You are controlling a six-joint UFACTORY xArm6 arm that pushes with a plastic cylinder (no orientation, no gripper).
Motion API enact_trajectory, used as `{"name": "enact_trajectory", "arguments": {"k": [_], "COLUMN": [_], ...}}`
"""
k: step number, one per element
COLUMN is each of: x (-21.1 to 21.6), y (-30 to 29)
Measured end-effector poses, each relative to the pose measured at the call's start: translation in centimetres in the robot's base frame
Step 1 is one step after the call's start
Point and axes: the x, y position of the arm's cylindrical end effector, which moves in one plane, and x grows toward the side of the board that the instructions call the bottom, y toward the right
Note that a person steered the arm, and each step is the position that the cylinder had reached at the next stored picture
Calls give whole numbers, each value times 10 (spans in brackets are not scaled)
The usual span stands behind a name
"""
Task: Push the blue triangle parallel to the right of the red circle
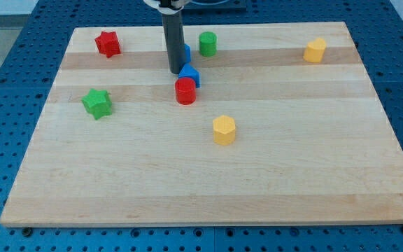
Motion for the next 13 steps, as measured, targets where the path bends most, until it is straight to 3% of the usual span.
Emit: {"name": "enact_trajectory", "arguments": {"k": [2,6,8,9,11,13], "x": [36,37,21,37,43,45], "y": [22,126,65,58,77,136]}}
